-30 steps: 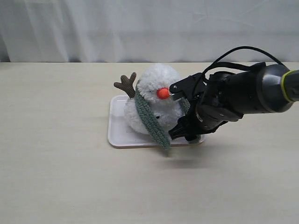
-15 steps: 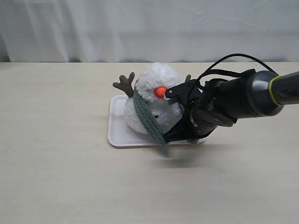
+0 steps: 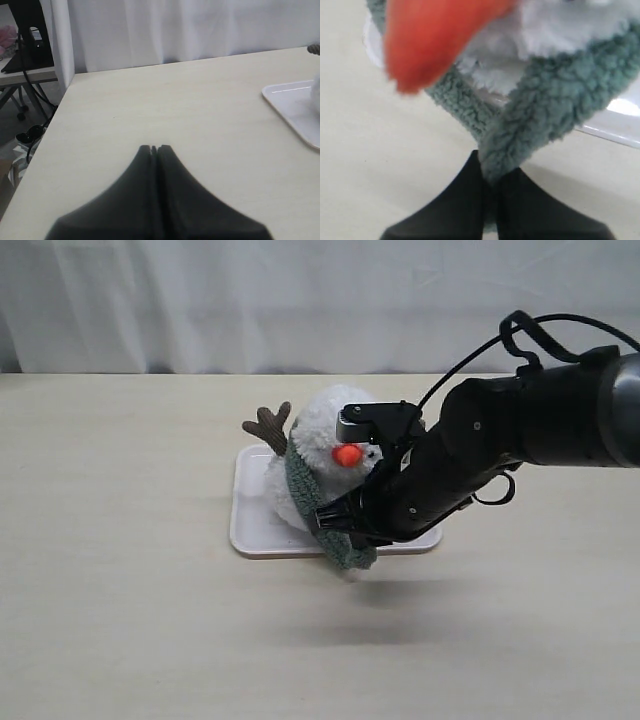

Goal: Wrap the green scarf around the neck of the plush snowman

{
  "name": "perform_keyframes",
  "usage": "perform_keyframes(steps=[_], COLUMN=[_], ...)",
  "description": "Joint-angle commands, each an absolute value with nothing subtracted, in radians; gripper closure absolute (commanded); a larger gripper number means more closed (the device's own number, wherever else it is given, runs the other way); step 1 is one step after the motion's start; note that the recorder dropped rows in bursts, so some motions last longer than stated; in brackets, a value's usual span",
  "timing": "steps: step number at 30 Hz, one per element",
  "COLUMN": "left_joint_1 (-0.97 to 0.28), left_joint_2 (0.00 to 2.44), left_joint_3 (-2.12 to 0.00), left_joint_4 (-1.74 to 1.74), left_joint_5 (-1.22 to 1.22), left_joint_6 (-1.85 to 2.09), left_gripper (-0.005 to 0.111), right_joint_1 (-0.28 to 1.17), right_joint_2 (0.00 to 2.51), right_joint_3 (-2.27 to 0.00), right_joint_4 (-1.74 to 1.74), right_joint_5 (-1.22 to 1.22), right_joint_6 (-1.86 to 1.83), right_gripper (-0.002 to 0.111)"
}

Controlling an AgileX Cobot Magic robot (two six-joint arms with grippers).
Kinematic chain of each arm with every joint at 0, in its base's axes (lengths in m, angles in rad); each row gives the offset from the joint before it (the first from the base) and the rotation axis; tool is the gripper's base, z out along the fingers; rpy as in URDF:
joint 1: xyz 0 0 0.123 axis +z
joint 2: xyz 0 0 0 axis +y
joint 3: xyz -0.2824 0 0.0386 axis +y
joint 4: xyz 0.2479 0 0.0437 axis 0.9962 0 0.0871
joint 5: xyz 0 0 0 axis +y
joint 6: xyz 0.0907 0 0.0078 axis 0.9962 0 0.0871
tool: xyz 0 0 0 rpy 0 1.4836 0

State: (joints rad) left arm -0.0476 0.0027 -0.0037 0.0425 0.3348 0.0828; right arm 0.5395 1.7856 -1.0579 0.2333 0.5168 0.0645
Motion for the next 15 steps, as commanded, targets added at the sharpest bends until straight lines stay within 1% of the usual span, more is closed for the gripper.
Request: perform_keyframes(steps=[1,5,6,10,15], left_joint_1=[-0.047,-0.047,-0.047,-0.047,-0.047], left_joint_2=[0.0,0.0,0.0,0.0,0.0], left_joint_3=[0.0,0.0,0.0,0.0,0.0], left_joint_4=[0.04,0.04,0.04,0.04,0.04], left_joint_5=[0.325,0.325,0.325,0.325,0.325], left_joint_6=[0.082,0.082,0.082,0.082,0.082], left_gripper=[0.107,0.107,0.107,0.107,0.107], right_joint_1=[0.537,0.537,0.537,0.537,0.537], right_joint_2=[1.78,1.801,1.812,1.847,1.865], right_joint_3=[-1.057,-1.057,-1.057,-1.057,-1.057], right_joint_4=[0.329,0.329,0.329,0.348,0.359], right_joint_5=[0.476,0.472,0.472,0.468,0.443], right_joint_6=[-0.014,-0.014,-0.014,-0.014,-0.014], right_gripper=[0.104,0.103,0.101,0.085,0.062])
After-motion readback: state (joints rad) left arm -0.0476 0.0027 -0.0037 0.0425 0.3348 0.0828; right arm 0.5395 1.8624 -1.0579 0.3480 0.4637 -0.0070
